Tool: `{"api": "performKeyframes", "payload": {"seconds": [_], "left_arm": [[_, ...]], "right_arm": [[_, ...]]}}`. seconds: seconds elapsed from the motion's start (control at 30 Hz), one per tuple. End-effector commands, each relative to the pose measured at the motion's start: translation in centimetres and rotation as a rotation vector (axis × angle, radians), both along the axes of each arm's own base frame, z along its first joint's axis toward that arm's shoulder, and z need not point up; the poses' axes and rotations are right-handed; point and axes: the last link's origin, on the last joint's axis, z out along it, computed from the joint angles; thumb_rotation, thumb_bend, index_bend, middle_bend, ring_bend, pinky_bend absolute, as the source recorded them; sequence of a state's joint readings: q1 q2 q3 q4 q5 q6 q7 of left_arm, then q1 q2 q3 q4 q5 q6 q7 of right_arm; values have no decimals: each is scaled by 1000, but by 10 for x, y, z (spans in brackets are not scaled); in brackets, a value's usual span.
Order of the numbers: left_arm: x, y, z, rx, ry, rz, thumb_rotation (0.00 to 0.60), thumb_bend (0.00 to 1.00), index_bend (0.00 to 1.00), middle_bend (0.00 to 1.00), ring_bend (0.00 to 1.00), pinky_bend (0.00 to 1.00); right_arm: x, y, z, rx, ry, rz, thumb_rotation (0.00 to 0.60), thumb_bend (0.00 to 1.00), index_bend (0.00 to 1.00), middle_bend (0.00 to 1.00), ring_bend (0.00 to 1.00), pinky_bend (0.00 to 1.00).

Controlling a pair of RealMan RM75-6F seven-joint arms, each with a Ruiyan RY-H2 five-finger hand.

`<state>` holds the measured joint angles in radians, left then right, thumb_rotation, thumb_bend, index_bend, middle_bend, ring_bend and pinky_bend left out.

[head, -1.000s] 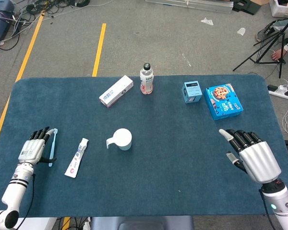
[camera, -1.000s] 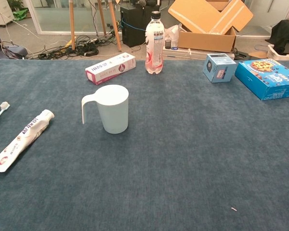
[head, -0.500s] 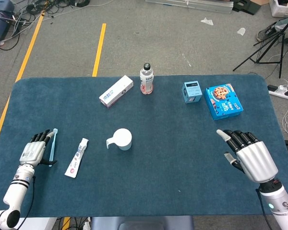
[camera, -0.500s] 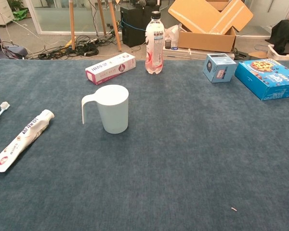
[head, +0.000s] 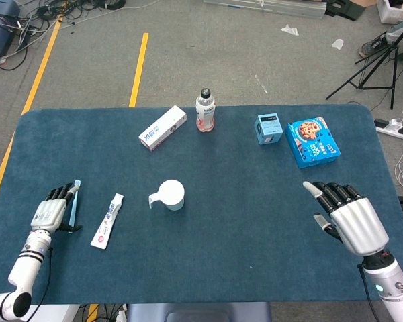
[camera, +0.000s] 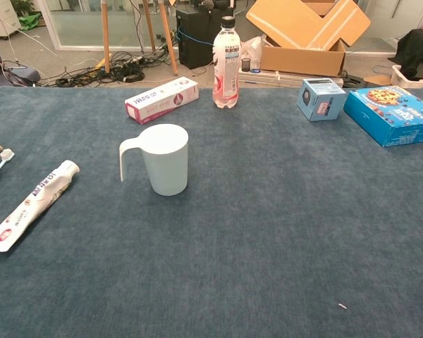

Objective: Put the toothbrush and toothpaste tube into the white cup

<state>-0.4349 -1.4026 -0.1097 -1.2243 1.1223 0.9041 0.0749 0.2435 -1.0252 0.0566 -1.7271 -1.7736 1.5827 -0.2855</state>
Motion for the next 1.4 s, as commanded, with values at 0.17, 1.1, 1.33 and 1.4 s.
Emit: {"api": "performKeyframes", "payload": {"seconds": [0.17,1.1,1.33,1.4], "left_arm": [[-5,1,0,-3,15,13,600,0,0,0,0,0],[-22,10,20,74,92,42,600,0,0,0,0,0],[-6,0,16,56,65,-9,600,0,0,0,0,0],[-3,-2,14,46,67,-17,600,0,0,0,0,0]], "right_arm": [[0,-2,-2,9,1,1,600,202,228,322,342,467],[2,-4,-7,25,1,3,600,203,227,322,342,467],[1,-4,-8,31,1,1,600,202,228,322,342,467],[0,-4,-8,30,1,0,600,202,228,322,342,466]]}}
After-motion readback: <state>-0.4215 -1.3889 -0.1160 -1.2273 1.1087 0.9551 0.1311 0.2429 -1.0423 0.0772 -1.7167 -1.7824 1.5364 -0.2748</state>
